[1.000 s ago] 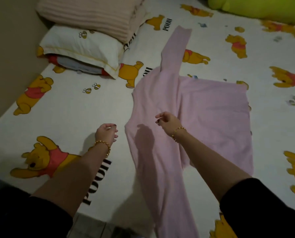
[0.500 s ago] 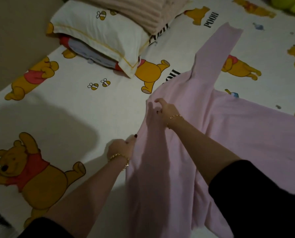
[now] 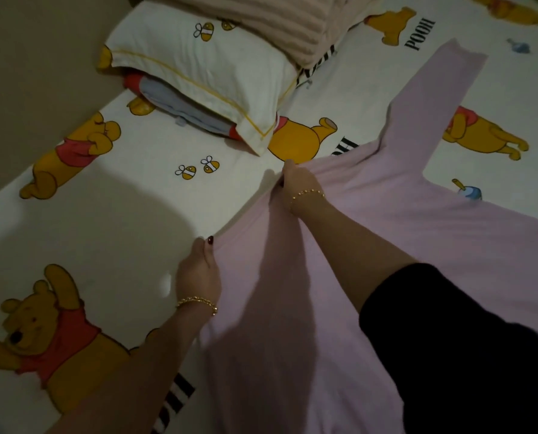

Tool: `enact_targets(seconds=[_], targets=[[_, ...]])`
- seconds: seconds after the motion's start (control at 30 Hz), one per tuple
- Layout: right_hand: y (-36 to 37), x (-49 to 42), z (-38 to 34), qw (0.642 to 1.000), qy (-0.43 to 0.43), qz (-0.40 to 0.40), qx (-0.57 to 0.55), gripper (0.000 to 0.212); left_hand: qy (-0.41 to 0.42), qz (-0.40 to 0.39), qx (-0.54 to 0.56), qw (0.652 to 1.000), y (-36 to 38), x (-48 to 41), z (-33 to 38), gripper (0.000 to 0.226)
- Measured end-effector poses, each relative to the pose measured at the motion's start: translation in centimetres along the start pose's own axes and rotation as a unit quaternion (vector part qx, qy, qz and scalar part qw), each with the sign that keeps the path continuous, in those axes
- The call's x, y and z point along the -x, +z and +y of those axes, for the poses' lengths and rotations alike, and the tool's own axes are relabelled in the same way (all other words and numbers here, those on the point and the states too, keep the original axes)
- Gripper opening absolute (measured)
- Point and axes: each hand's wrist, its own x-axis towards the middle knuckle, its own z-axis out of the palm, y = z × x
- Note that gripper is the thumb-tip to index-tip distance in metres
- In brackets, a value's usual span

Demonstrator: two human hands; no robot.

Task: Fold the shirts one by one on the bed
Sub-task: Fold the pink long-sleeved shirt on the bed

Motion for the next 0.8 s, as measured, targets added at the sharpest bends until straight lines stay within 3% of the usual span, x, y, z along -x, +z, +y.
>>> enact_targets(seconds=[0.07, 0.2, 0.4, 0.5, 0.63, 0.73, 0.8], targets=[[-0.2, -1.6, -1.2, 0.999, -0.007, 0.035, -0.026, 0.023, -0.017, -0.015, 0.000, 1.000, -0.7, -2.5, -0.2, 0.037], [0.3, -5.0, -3.2, 0.997, -0.011, 0.059, -0.050, 0.033, -0.020, -0.014, -0.023, 0.999, -1.6, -7.0, -1.4, 0.038], [3.7, -7.0, -5.7, 0.998, -0.018, 0.039, -0.049, 0.034, -0.025, -0.051, -0.111, 0.992, -1.6, -10.4, -5.0, 0.039], [4.3, -6.4, -5.2, 0.998, -0.025, 0.016, -0.063, 0.045, 0.018, -0.088, -0.181, 0.979, -0.8, -10.3, -5.8, 0.037], [3.5, -2.9, -3.0, 0.996, -0.025, 0.028, -0.079, 0.059, 0.036, -0.027, -0.140, 0.989, -0.9, -9.7, -4.9, 0.025], [2.9, 2.3, 0.3, 0.990, 0.032, 0.080, -0.115, 0.043, 0.056, -0.007, -0.089, 0.994, -1.1, -8.2, -3.2, 0.016], [2.6, 6.5, 3.6, 0.990, 0.047, 0.075, -0.109, 0.036, 0.103, -0.039, -0.072, 0.991, -0.9, -5.8, -1.8, 0.012]])
